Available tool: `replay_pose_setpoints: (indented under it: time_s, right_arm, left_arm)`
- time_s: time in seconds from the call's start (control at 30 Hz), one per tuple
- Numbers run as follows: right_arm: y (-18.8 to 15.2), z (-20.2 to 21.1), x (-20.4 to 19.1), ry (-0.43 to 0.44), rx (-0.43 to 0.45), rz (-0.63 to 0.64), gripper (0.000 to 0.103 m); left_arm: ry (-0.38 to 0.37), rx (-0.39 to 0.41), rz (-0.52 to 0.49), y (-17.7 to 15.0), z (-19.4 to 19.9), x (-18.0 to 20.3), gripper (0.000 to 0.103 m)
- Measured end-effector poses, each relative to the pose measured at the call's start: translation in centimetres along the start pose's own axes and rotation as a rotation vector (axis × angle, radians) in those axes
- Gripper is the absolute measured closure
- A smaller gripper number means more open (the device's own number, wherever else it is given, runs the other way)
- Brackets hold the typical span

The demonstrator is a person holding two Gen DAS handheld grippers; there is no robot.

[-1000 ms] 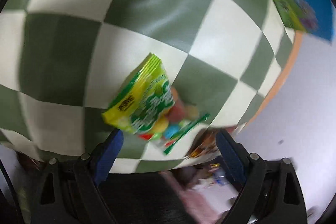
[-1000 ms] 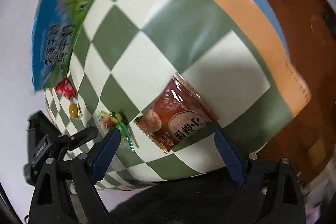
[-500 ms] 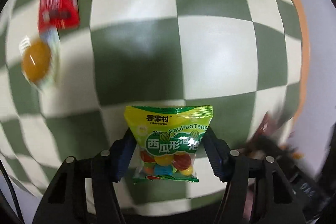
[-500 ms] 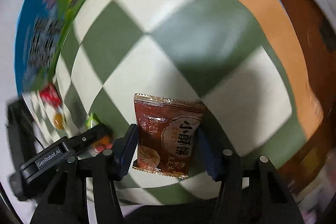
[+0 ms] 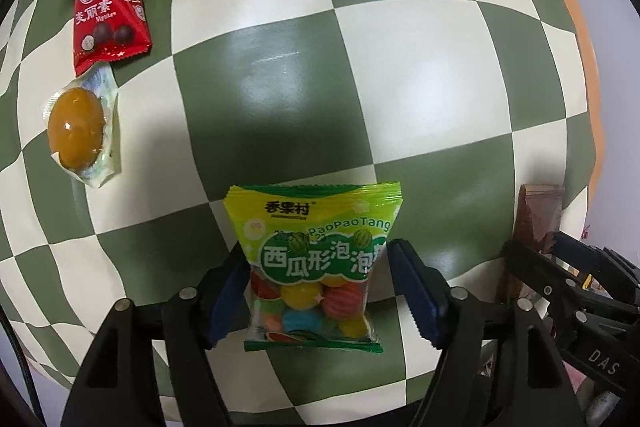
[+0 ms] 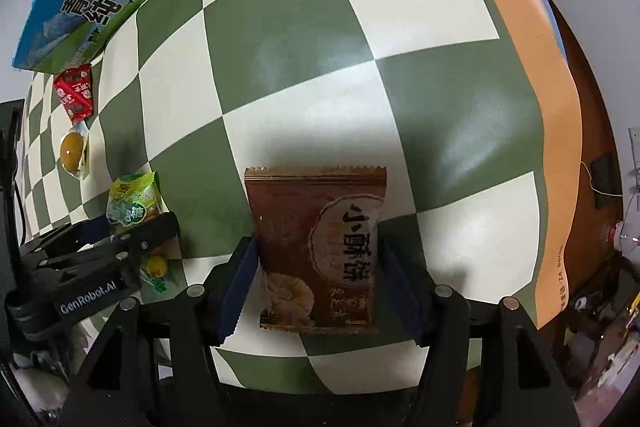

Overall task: Organize snacks
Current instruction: 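Grasp the green watermelon candy bag with the left tool while the right tool grasps the brown cake pack, then carry both packs into the box and open both tools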

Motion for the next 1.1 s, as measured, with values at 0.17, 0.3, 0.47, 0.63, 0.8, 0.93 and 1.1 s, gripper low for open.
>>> replay_pose_setpoints:
  time_s: [0.17,0.3,0.47,0.63,0.8,0.93,1.1]
  right_arm:
    - [-0.5,-0.1,0.3,0.005,-0.004,-0.011,0.037]
    - [-1.2,0.2,0.8,0.01,-0.009,-0.021,0.037]
    - [-1.6,-0.1,1.5,0.016,-0.007,-0.025,0.037]
    - [-1.4,-0.7,1.2,0.005,0.017,-0.017,0.042]
    - [-1.4,0.2,0.7,0.02,0.049,0.005,0.043]
    - [-1.2,2.2,0.2,0.057,0.081,0.018,0.043]
    - [-0.3,5.5,-1.0,0.112,0.13,0.048,0.043]
  left_arm:
    - [-0.042,-0.02,0.026,0.5,-0.9,0.9,0.014]
    - [-0.036,-0.007,0.039,0.2,-0.6,1.5,0.014]
    - [-0.016,0.014,0.078,-0.9,1.0,-0.5,0.044]
    - [-0.01,0.017,0.088,-3.1,1.1,-1.1,0.053]
    - [-0.019,0.032,0.101,-3.7,2.3,-2.1,0.053]
    - [-0.027,0.088,0.096,-3.6,4.9,-2.1,0.053]
    - [-0.067,0.16,0.116,-3.0,8.9,-3.2,0.053]
Point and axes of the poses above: each gripper's, at about its wrist camera, not at the fingertips, and z roughly against the way its jaws point, x to its right, y to its top, the point moved 4 cm from there along -z, roughly the way its jaws point, and after that the axes turned 8 degrees about y, right-handed, at the moved point
